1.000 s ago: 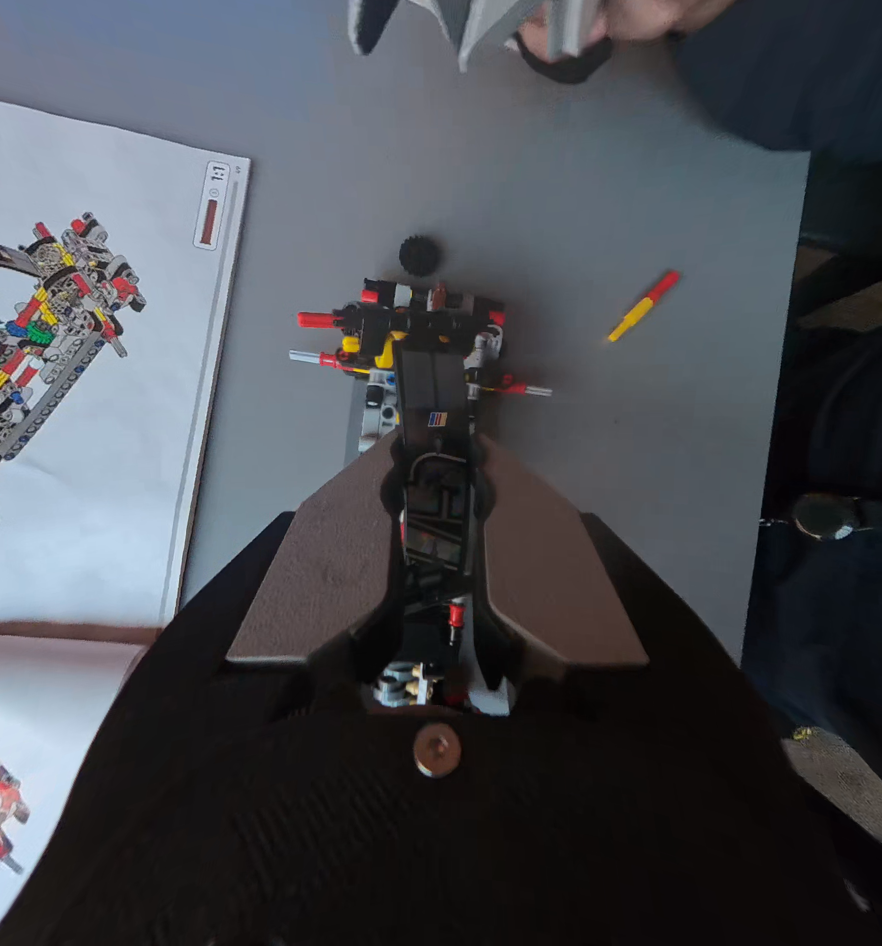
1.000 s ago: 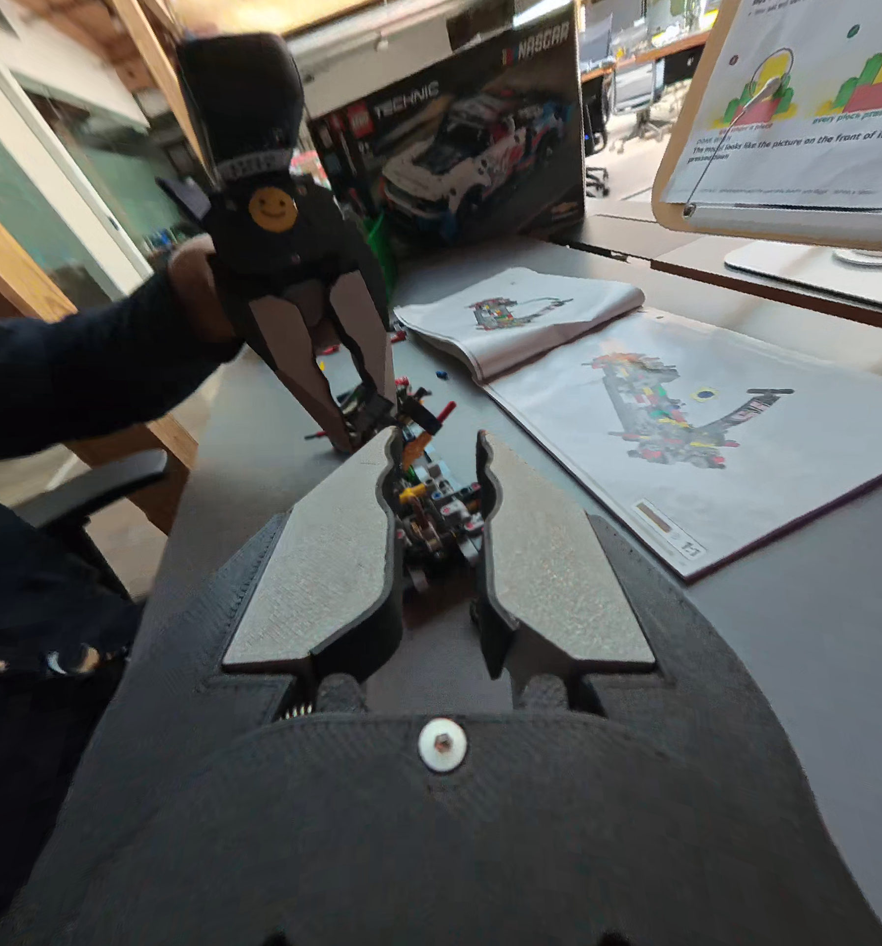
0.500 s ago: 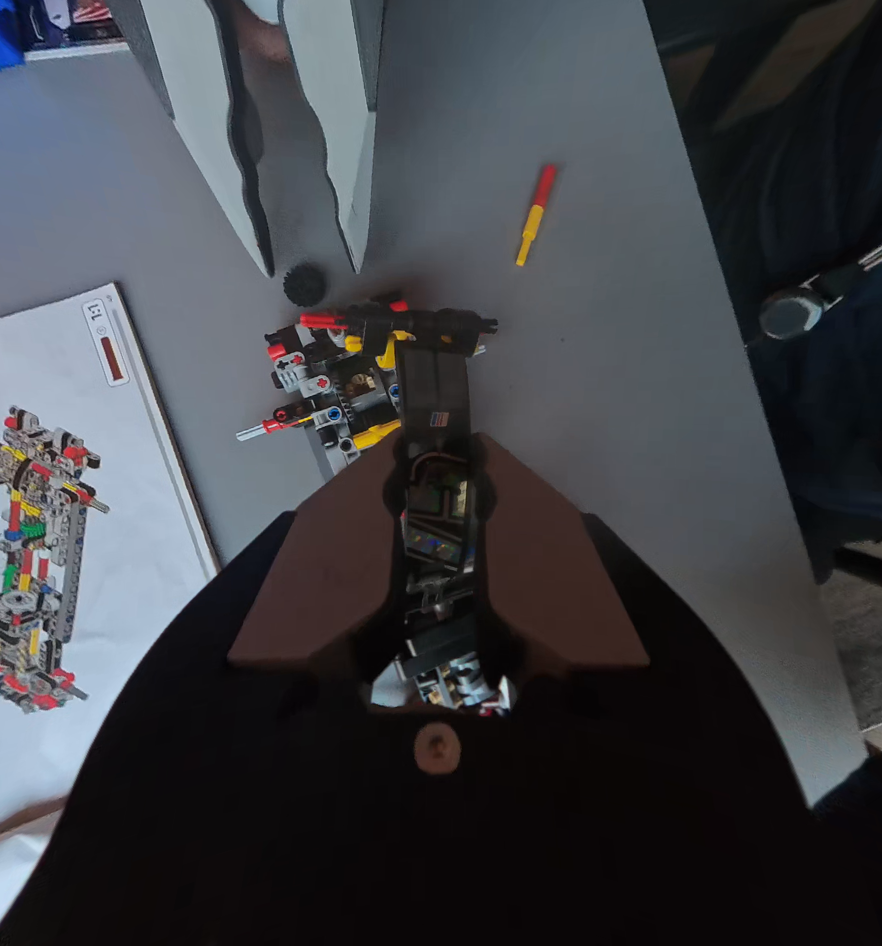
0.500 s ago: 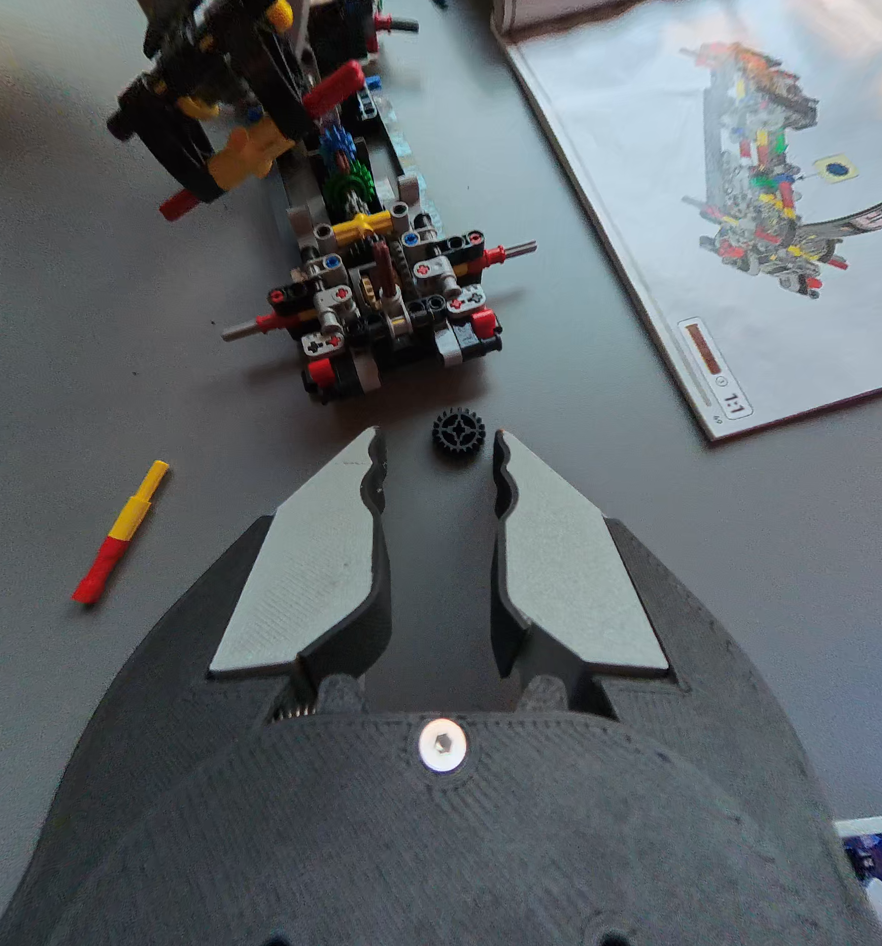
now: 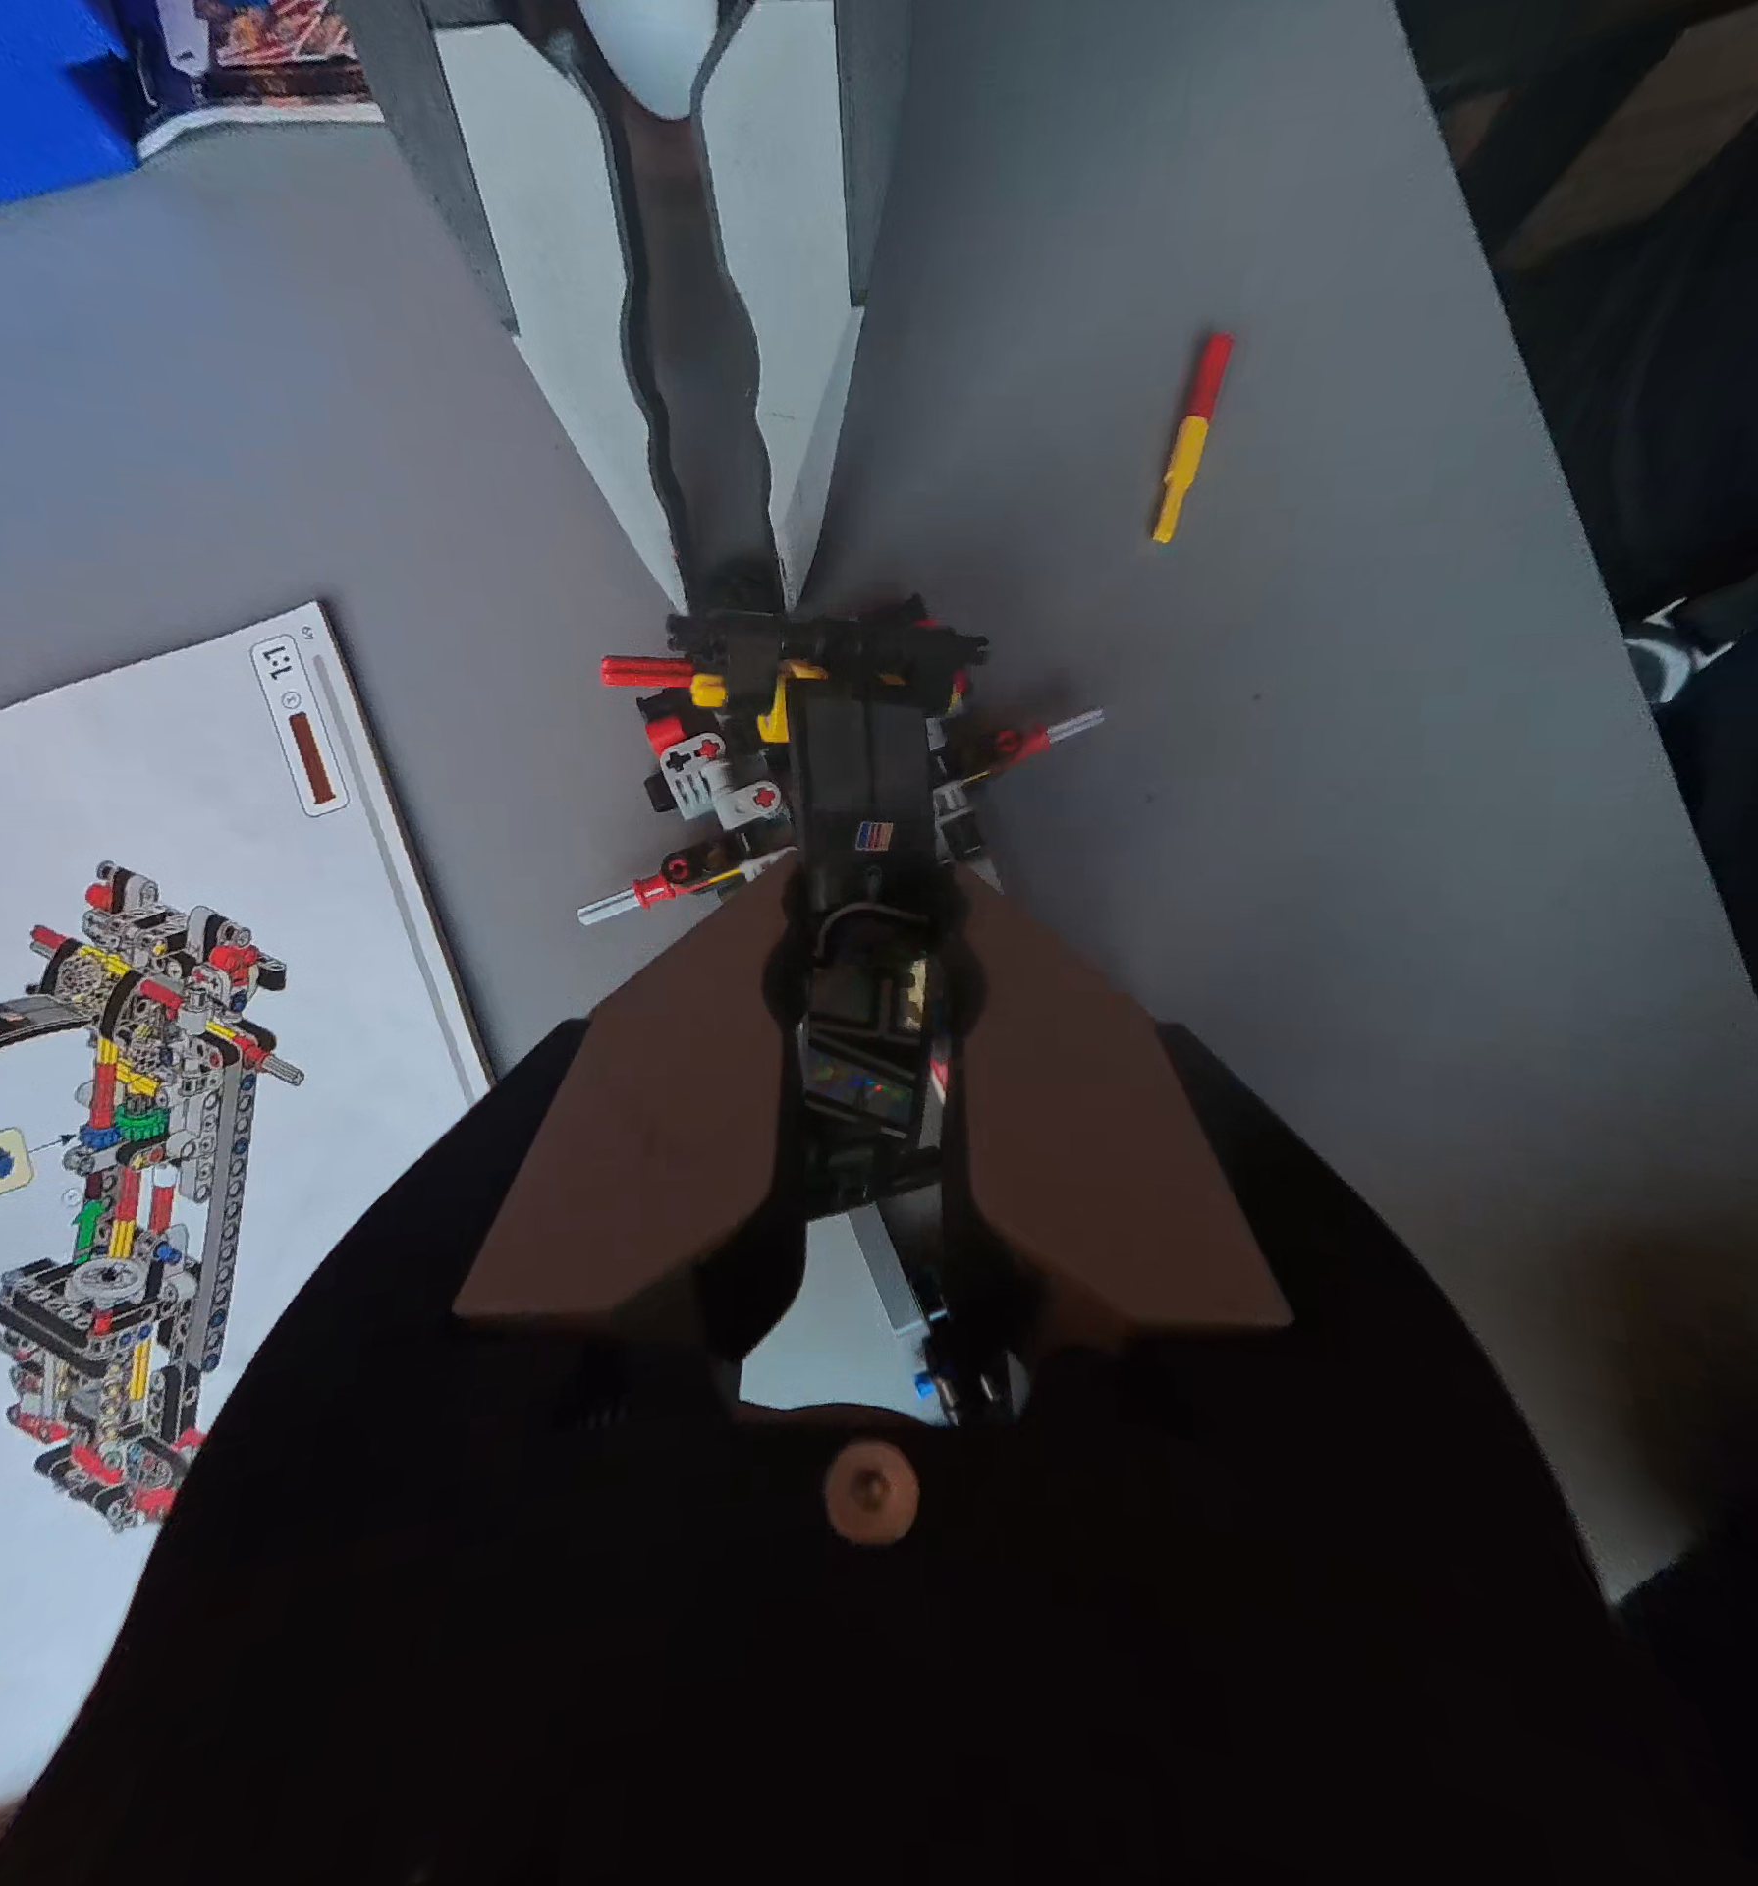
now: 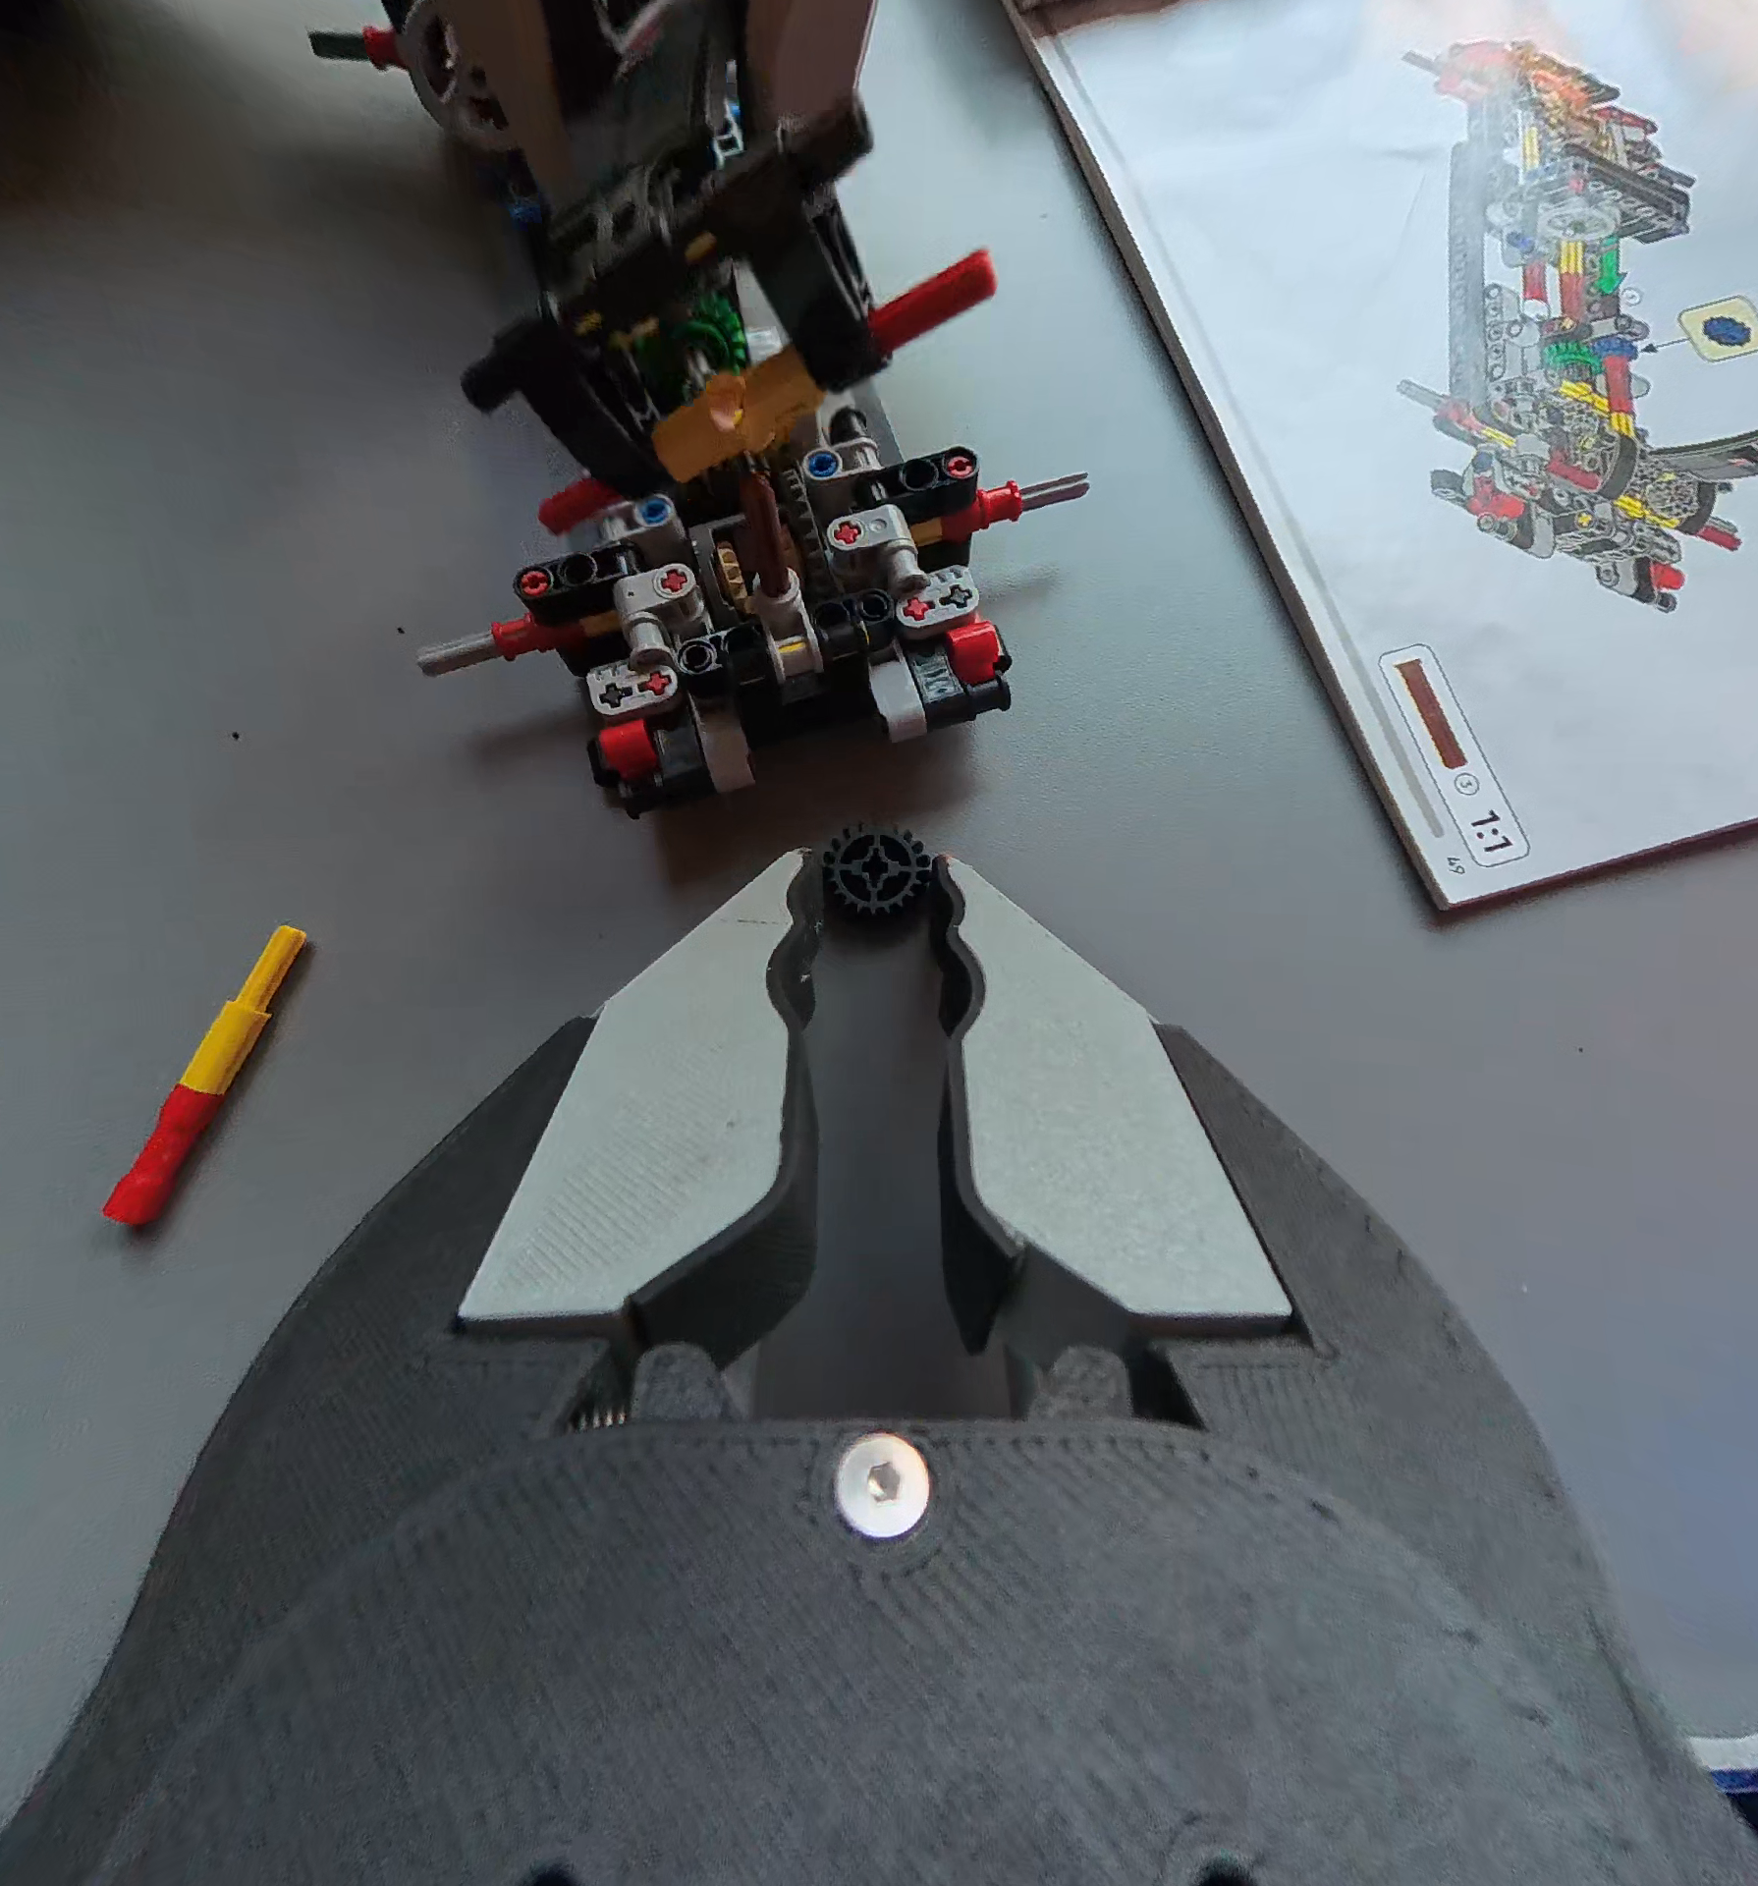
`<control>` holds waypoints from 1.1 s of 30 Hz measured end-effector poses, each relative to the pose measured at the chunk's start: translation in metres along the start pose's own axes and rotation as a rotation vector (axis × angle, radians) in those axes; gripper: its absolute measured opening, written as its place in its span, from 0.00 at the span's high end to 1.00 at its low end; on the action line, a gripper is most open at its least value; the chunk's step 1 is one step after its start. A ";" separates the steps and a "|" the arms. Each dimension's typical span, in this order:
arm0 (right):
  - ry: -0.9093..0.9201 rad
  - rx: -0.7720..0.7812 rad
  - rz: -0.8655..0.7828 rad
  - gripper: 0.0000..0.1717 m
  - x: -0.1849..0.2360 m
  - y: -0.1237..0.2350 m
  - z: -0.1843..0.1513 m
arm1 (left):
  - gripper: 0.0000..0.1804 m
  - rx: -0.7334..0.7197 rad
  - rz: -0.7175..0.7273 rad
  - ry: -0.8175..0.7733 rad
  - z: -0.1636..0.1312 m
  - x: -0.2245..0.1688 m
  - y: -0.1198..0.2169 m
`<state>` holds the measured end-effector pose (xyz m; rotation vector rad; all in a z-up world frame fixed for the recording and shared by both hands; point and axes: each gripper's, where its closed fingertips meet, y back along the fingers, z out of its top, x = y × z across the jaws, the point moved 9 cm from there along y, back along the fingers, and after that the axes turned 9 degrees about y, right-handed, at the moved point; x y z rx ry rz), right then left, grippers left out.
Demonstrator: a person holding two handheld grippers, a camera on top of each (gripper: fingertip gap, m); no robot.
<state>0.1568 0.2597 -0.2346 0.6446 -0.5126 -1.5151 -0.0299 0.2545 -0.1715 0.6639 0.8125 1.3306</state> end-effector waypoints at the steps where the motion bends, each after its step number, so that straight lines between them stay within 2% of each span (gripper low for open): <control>1: 0.007 0.001 0.001 0.90 0.001 0.000 0.000 | 0.90 -0.012 -0.002 -0.004 0.000 -0.001 0.003; 10: 0.004 -0.022 0.007 0.90 0.001 0.000 0.002 | 0.90 -0.050 0.042 0.002 -0.018 -0.010 0.046; 17: -0.051 -0.082 0.020 0.90 -0.005 0.006 0.003 | 0.89 -0.039 0.067 0.005 -0.024 -0.009 0.059; 26: -0.083 -0.113 0.029 0.90 -0.009 0.008 0.003 | 0.89 -0.034 0.052 -0.023 -0.021 -0.004 0.050; 29: -0.082 -0.091 0.016 0.90 -0.009 0.007 0.002 | 0.89 -0.146 0.009 -0.061 0.001 -0.010 0.046; 31: -0.064 -0.082 0.010 0.90 -0.008 0.006 0.002 | 0.89 -0.162 -0.002 -0.008 0.014 -0.008 0.037; 33: -0.054 -0.088 0.001 0.86 -0.007 0.007 0.002 | 0.89 -0.085 0.016 0.067 0.015 -0.002 0.023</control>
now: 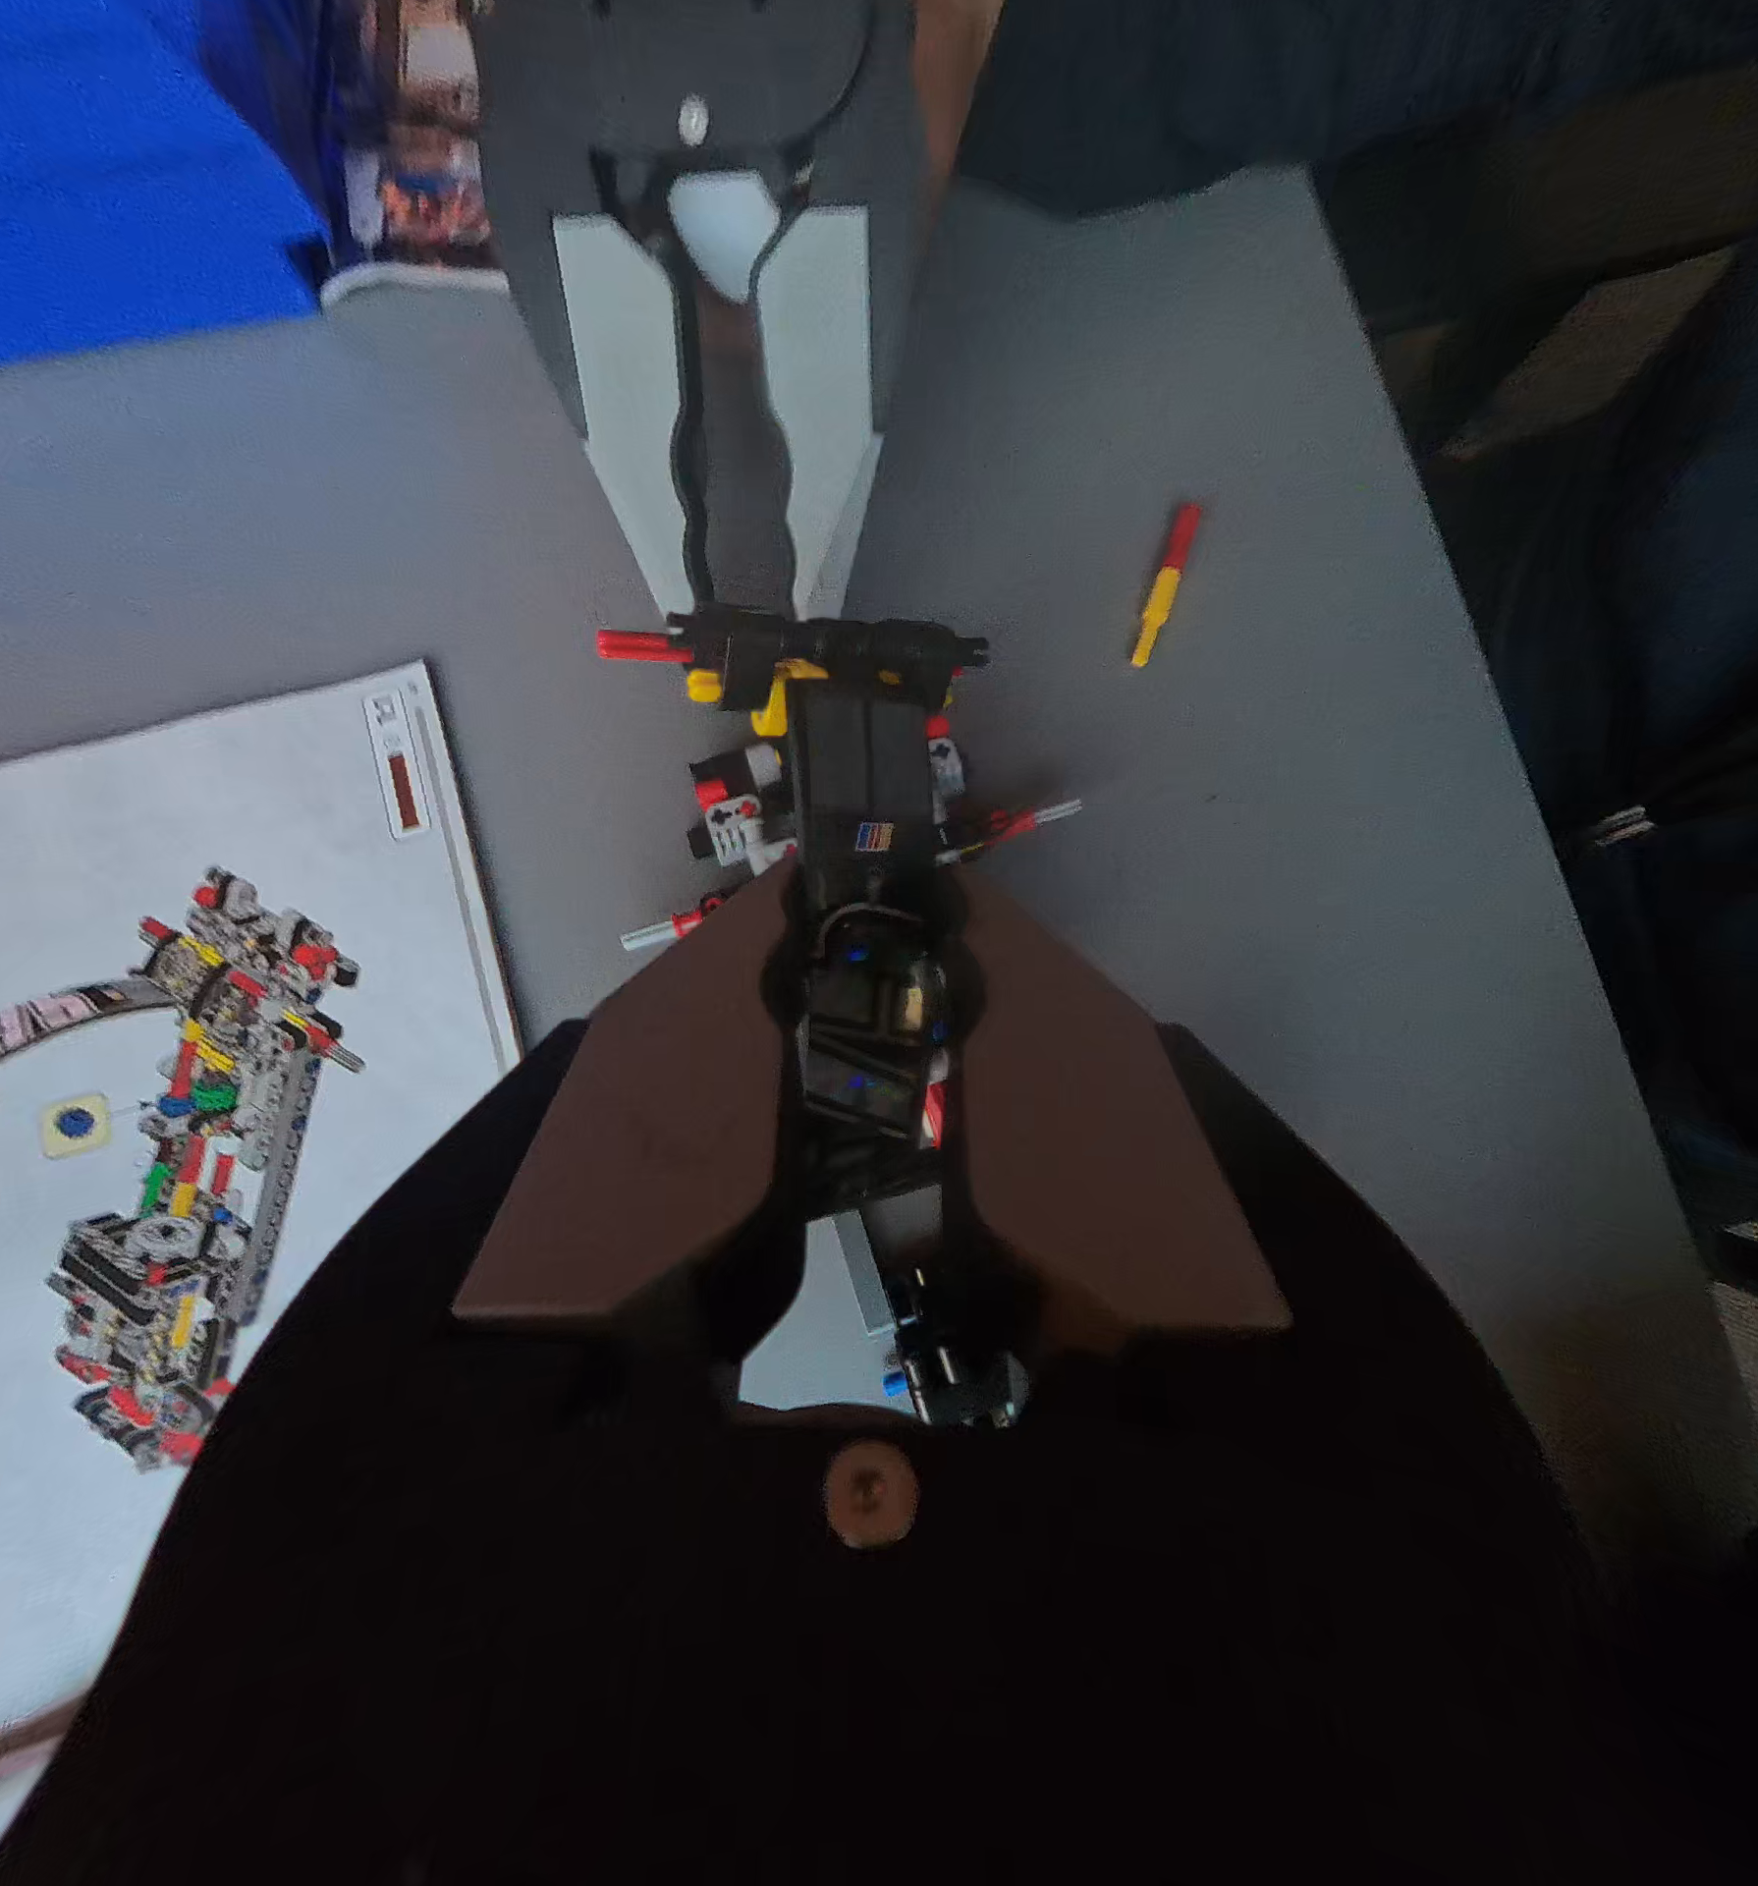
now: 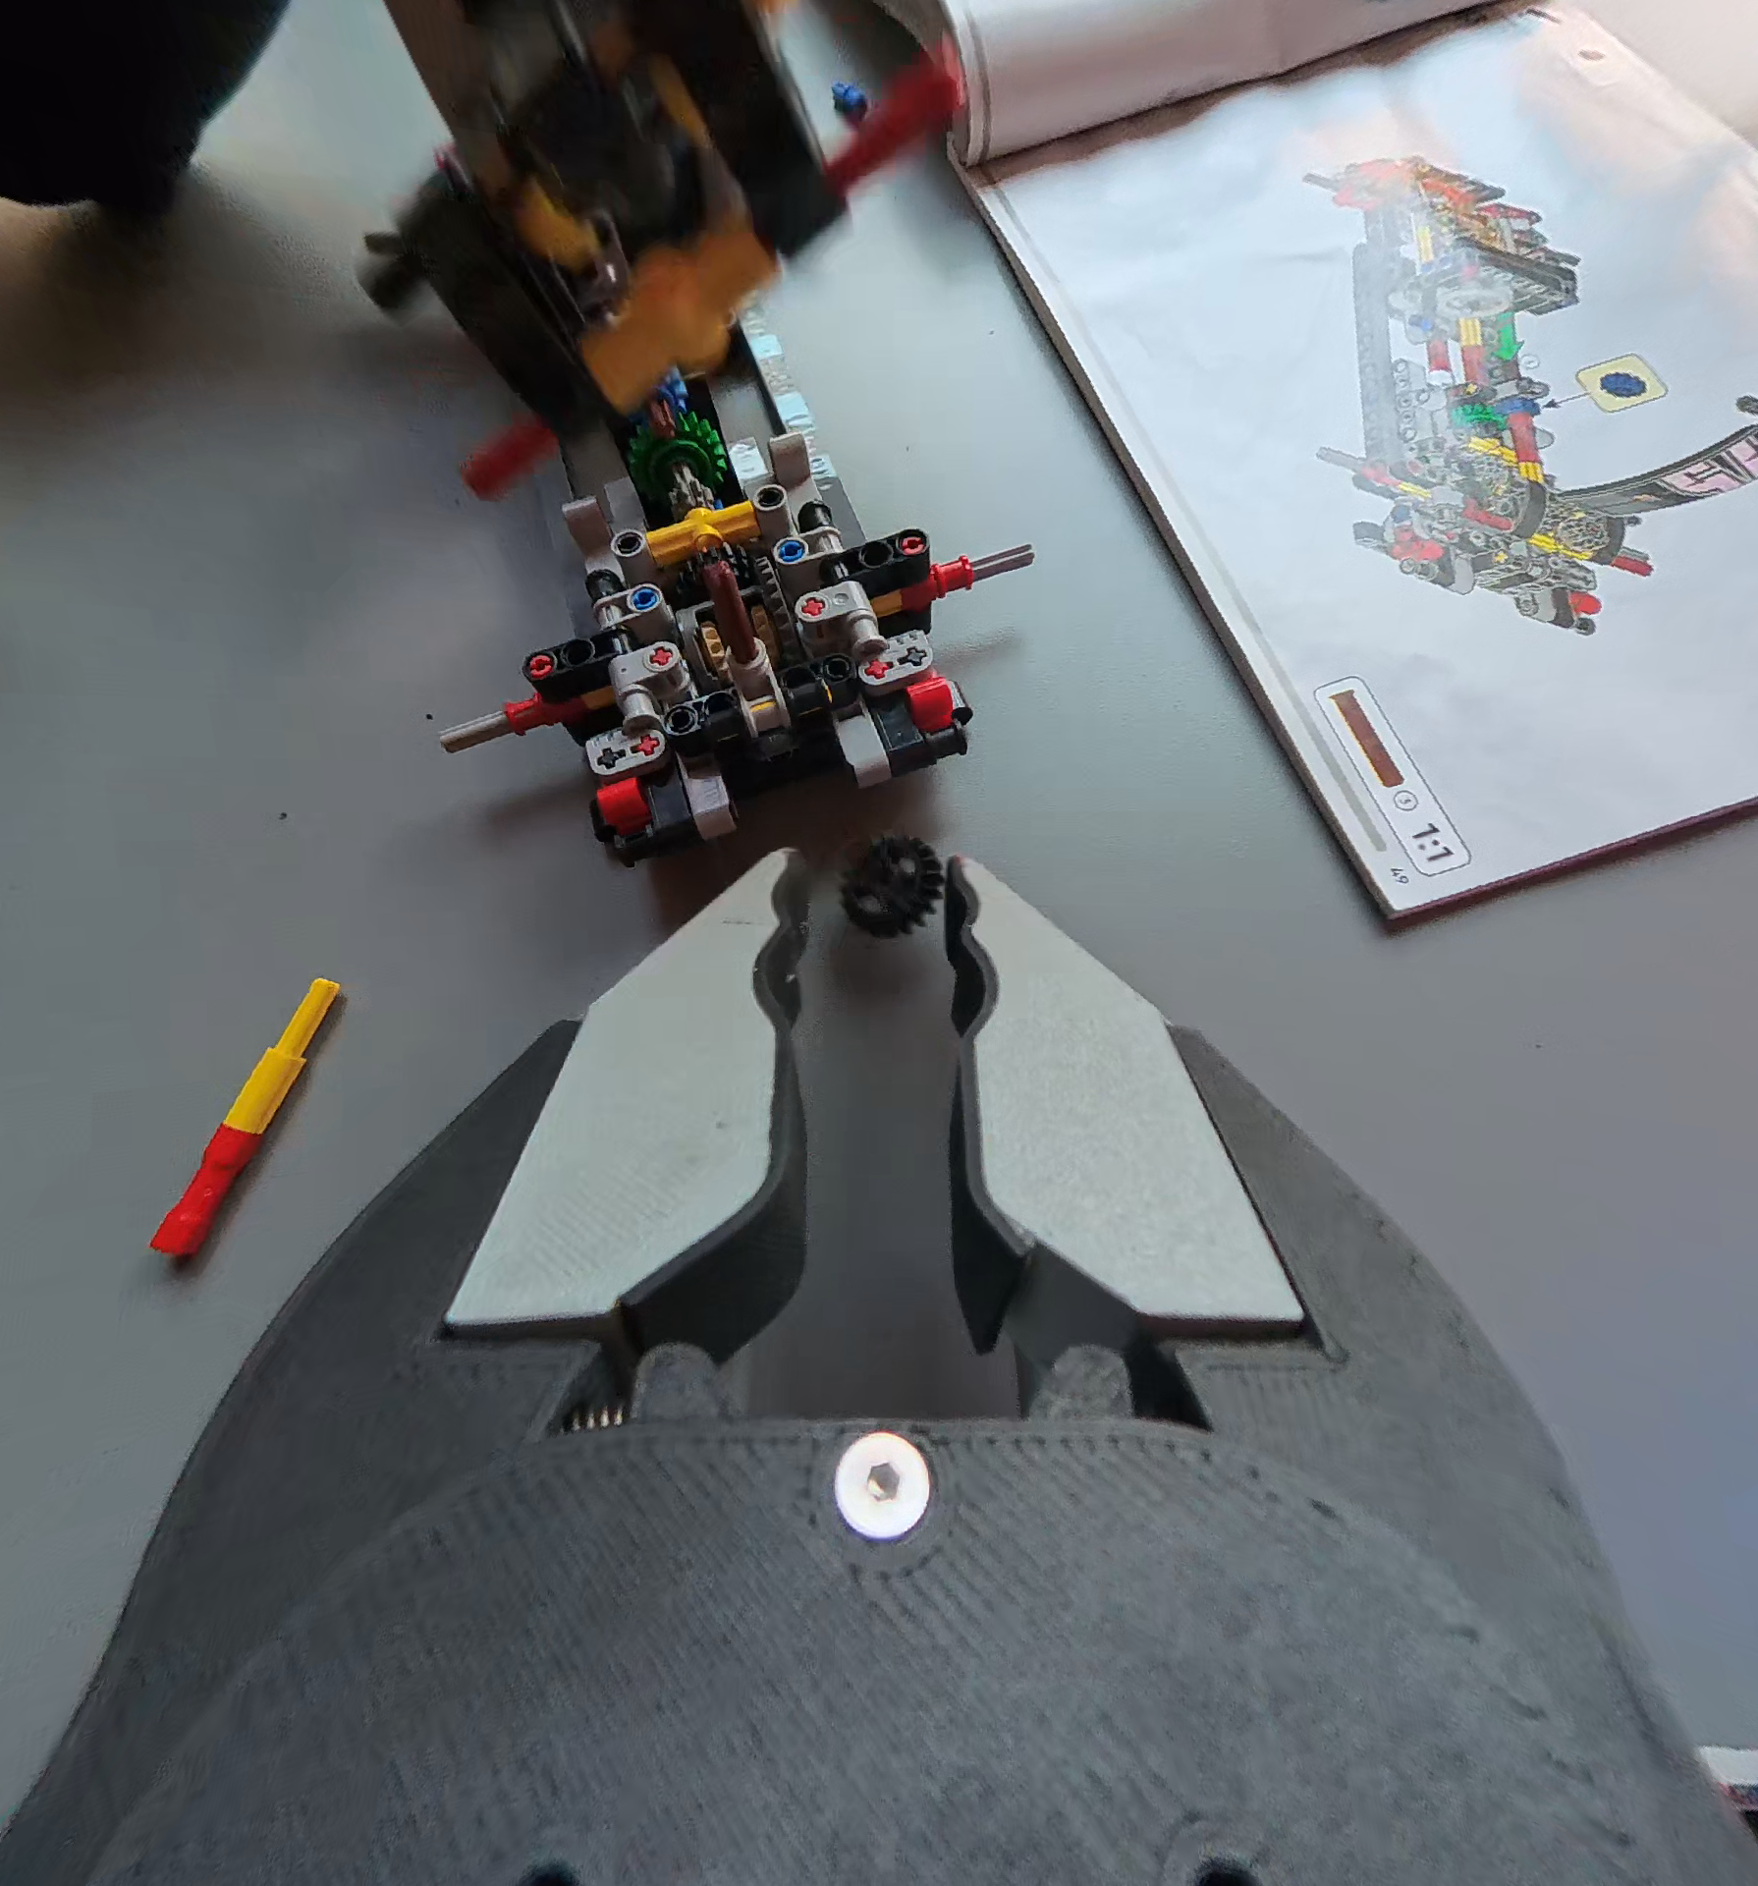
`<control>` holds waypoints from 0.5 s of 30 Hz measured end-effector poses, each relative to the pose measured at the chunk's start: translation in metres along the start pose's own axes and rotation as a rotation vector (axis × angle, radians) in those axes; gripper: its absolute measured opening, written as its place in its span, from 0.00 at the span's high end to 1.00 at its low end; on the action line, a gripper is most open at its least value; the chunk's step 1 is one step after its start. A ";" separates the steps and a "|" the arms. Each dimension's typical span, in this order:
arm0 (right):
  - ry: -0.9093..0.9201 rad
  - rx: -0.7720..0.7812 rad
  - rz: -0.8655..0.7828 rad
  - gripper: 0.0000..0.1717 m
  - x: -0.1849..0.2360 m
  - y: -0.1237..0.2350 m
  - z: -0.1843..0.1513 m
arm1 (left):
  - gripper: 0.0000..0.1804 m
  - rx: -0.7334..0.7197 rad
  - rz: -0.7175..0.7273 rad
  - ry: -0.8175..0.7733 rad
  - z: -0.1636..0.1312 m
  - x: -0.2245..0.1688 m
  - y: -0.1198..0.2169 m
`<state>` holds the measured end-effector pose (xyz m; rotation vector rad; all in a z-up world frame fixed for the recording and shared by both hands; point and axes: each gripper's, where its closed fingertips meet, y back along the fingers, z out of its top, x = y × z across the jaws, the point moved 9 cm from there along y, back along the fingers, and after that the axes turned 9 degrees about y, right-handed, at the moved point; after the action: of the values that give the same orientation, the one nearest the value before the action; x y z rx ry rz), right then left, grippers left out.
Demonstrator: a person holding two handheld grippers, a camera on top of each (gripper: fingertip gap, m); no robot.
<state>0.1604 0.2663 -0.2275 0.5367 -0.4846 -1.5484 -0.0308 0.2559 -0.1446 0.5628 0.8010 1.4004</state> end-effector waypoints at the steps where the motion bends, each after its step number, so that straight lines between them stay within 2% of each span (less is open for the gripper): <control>1: 0.001 -0.008 -0.007 0.84 0.000 0.001 0.000 | 0.89 0.028 -0.003 0.028 -0.001 0.001 -0.005; 7: 0.041 -0.158 -0.039 0.67 0.003 0.011 0.013 | 0.89 0.024 -0.027 0.114 0.007 -0.001 -0.013; 10: 0.083 -0.284 -0.020 0.63 0.010 0.014 0.025 | 0.90 0.055 -0.035 0.100 0.006 -0.005 -0.017; 15: 0.110 -0.386 -0.015 0.53 0.016 0.007 0.038 | 0.90 0.055 -0.059 0.099 0.006 -0.003 -0.022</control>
<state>0.1424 0.2491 -0.1942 0.3245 -0.0915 -1.5674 -0.0123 0.2507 -0.1574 0.5114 0.9308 1.3631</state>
